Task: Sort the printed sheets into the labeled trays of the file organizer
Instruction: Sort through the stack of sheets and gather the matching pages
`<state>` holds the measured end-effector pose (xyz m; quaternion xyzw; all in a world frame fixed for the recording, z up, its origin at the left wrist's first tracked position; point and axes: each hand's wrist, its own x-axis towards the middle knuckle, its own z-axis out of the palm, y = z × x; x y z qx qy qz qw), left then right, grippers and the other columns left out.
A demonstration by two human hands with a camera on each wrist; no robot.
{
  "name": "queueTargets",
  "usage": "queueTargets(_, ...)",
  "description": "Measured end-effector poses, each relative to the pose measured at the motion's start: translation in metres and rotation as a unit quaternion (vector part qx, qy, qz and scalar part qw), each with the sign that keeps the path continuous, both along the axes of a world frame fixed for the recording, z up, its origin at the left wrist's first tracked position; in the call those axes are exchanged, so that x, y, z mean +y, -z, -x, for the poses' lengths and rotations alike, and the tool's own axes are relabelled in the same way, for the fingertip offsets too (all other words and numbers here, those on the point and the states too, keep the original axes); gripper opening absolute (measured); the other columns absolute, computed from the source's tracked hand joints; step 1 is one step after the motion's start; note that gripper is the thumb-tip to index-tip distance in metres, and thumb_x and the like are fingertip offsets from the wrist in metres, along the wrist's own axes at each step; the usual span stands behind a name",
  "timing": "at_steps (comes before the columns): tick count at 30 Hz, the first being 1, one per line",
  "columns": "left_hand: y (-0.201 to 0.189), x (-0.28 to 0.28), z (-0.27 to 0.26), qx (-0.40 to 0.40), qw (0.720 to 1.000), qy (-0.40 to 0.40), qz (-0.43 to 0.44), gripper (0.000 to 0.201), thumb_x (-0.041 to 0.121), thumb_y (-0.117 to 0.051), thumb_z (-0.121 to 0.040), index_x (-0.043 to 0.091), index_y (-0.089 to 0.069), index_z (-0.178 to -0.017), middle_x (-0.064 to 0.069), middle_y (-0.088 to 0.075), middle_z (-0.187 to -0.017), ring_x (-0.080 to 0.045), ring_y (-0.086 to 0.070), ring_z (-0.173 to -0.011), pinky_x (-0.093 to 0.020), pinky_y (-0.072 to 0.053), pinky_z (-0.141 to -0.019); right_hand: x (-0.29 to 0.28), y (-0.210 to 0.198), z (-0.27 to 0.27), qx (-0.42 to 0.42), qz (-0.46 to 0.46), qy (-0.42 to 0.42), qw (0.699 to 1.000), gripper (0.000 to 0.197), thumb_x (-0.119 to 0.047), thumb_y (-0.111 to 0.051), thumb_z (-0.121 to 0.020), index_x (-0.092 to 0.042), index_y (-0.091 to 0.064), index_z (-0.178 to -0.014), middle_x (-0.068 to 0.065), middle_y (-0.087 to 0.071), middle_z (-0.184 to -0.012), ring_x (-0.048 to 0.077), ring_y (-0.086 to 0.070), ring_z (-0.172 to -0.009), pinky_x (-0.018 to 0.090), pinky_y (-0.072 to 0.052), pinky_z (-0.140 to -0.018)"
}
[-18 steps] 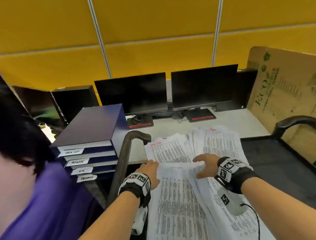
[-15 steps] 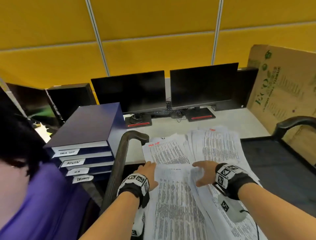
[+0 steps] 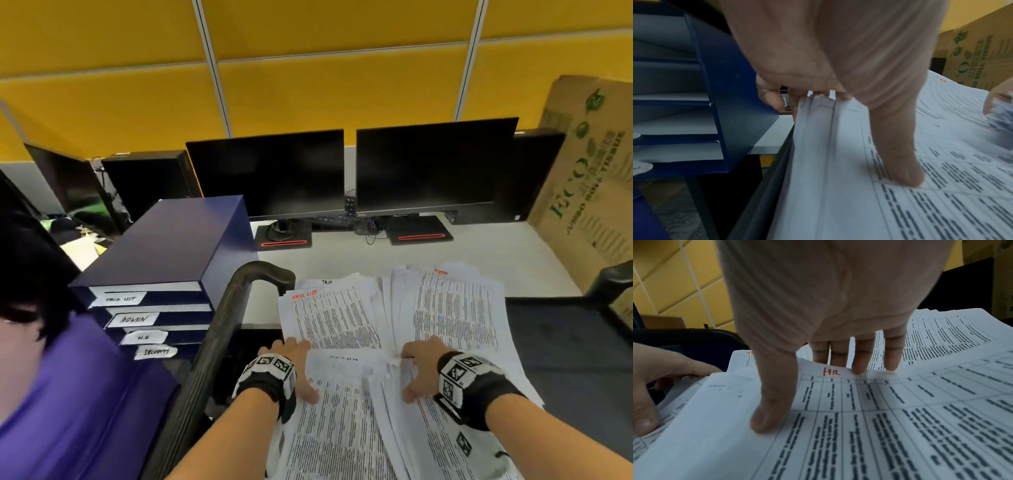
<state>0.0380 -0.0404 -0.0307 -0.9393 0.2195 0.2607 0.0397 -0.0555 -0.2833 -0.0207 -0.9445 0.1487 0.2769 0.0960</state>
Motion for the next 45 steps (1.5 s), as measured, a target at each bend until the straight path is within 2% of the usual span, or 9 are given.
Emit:
queueTargets(9,0.003,-0.006,-0.005,0.030,0.997,-0.063,0.012,0.073,0.051,-0.082,-0.056,0.027,-0.049,-0.117,-0.003,-0.047,-0.122,-0.034,-0.035,-0.124,-0.052,-0.030,-0.104,-0.009,0.000,-0.006,0.025,0.028,-0.025,0.999,0.095,-0.064,-0.072,-0.059,-0.033,-0.035,-0.140,0.002,-0.033,-0.145,0.030,-0.032,-0.133,0.042,-0.035,-0.107)
queueTargets(13,0.002,-0.005,-0.006,0.033,0.997,-0.059,0.028,0.064,0.051,-0.080,-0.058,0.026,-0.051,-0.109,0.004,-0.058,-0.111,-0.027,-0.049,-0.112,-0.048,-0.030,-0.103,-0.007,0.001,-0.008,0.025,0.044,-0.043,0.998,0.099,-0.070,-0.070,-0.055,-0.034,-0.035,-0.140,0.000,-0.032,-0.144,0.031,-0.027,-0.134,0.046,-0.032,-0.109)
queueTargets(19,-0.003,-0.006,-0.009,0.036,0.996,-0.059,0.058,0.053,0.038,-0.084,-0.060,0.025,-0.061,-0.105,0.003,-0.064,-0.104,-0.018,-0.061,-0.093,-0.032,-0.052,-0.081,-0.013,0.005,-0.001,0.005,-0.011,-0.016,1.000,0.095,-0.057,-0.075,-0.063,-0.027,-0.032,-0.142,-0.004,-0.036,-0.141,0.021,-0.038,-0.130,0.038,-0.038,-0.106)
queueTargets(24,-0.032,-0.006,-0.009,-0.016,0.995,-0.057,0.077,0.030,0.032,-0.083,-0.065,0.026,-0.066,-0.090,0.004,-0.068,-0.094,-0.016,-0.064,-0.084,-0.030,-0.054,-0.075,-0.018,-0.008,-0.003,-0.022,-0.108,-0.005,0.994,0.087,-0.051,-0.076,-0.066,-0.027,-0.034,-0.137,-0.004,-0.044,-0.137,0.018,-0.050,-0.118,0.032,-0.044,-0.098)
queueTargets(29,-0.093,0.006,-0.006,-0.101,0.986,-0.061,0.120,0.026,0.032,-0.082,-0.066,0.024,-0.064,-0.084,0.005,-0.063,-0.089,-0.017,-0.060,-0.083,-0.029,-0.048,-0.072,-0.014,-0.032,-0.017,-0.122,-0.245,-0.006,0.962,0.120,-0.069,-0.078,-0.044,-0.028,-0.024,-0.143,-0.005,-0.048,-0.132,0.017,-0.056,-0.111,0.036,-0.048,-0.097)
queueTargets(33,-0.147,0.027,-0.002,-0.169,0.970,-0.077,0.158,0.026,0.033,-0.083,-0.063,0.029,-0.060,-0.073,0.007,-0.063,-0.085,-0.018,-0.059,-0.083,-0.030,-0.048,-0.073,0.005,-0.064,-0.025,-0.246,-0.376,0.044,0.892,0.095,-0.026,-0.084,-0.065,-0.022,-0.026,-0.140,-0.001,-0.051,-0.128,0.015,-0.059,-0.105,0.032,-0.049,-0.096)
queueTargets(40,-0.212,0.052,0.014,-0.218,0.908,-0.131,0.334,0.029,0.025,-0.088,-0.056,0.033,-0.062,-0.065,0.005,-0.067,-0.074,-0.020,-0.065,-0.079,-0.033,-0.054,-0.069,0.033,-0.117,-0.022,-0.353,-0.478,0.055,0.802,0.024,-0.017,-0.072,-0.080,-0.021,-0.065,-0.103,0.001,-0.071,-0.103,0.012,-0.068,-0.092,0.028,-0.055,-0.081)
queueTargets(42,-0.222,0.052,0.018,-0.240,0.843,-0.162,0.453,0.030,0.022,-0.090,-0.055,0.029,-0.064,-0.067,0.002,-0.068,-0.076,-0.018,-0.067,-0.076,-0.032,-0.058,-0.067,0.034,-0.130,-0.020,-0.406,-0.499,0.079,0.761,0.022,-0.009,-0.069,-0.082,-0.018,-0.065,-0.101,-0.005,-0.069,-0.092,0.007,-0.067,-0.084,0.018,-0.054,-0.069)
queueTargets(45,-0.235,0.049,0.030,-0.226,0.700,-0.211,0.643,0.028,0.012,-0.085,-0.065,0.018,-0.067,-0.086,0.004,-0.067,-0.081,0.001,-0.065,-0.063,-0.012,-0.051,-0.052,0.034,-0.151,-0.016,-0.471,-0.519,0.104,0.705,0.021,-0.002,-0.068,-0.081,-0.017,-0.066,-0.096,-0.010,-0.068,-0.085,0.001,-0.066,-0.076,0.015,-0.053,-0.066)
